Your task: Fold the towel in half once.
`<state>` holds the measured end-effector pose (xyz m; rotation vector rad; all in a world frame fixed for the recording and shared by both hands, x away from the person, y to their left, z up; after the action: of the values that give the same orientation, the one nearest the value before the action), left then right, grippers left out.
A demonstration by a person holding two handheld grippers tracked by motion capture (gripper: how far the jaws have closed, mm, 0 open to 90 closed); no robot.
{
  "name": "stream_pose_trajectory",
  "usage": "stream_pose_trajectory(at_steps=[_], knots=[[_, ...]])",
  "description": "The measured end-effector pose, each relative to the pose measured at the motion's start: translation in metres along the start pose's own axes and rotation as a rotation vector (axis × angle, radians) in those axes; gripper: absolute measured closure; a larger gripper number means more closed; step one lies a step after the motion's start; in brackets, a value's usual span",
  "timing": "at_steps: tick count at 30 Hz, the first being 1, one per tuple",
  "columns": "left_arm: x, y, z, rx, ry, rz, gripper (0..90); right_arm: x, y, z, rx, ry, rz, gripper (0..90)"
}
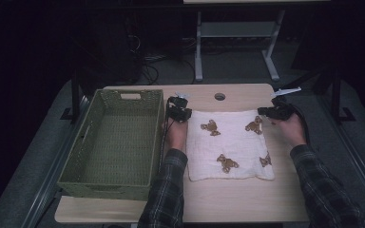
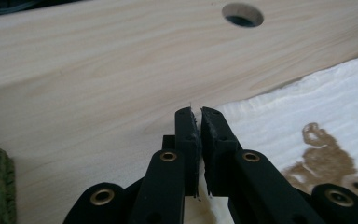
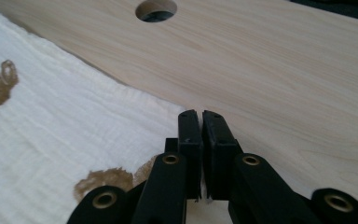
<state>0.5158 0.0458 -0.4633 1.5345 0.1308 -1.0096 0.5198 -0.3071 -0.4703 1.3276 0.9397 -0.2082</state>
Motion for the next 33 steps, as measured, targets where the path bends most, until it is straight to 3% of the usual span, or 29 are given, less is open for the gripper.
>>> stream_pose_trajectory(at_steps=[11,20,24,33], knots=[[-0.032,-0.004,0.015,0.033,0.028,0.036,85.4,-0.03,-0.005,-0.014,-0.05,-0.001,0.034,86.1],[-0.046,-0.018,0.026,0.048,0.027,0.038,85.5,-0.044,-0.021,-0.022,-0.064,0.0,0.066,85.9],[-0.052,-0.026,0.031,0.042,0.02,0.042,85.5,-0.049,-0.028,-0.025,-0.074,0.005,0.059,85.8],[-0.062,-0.041,0.04,0.073,0.003,0.038,85.5,-0.062,-0.043,-0.037,-0.088,0.016,0.048,85.7]])
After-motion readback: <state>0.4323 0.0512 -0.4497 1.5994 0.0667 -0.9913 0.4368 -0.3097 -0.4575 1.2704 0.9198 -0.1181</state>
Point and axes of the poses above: each handheld gripper's, and its own axes: x roughly forward along the jaws, y roughly out of its top, z roughly to its right, the point moved 4 cm from there along x, roughly forward along the jaws, and after that the axes turned 5 degrees about -y, right-handed, at the moved point
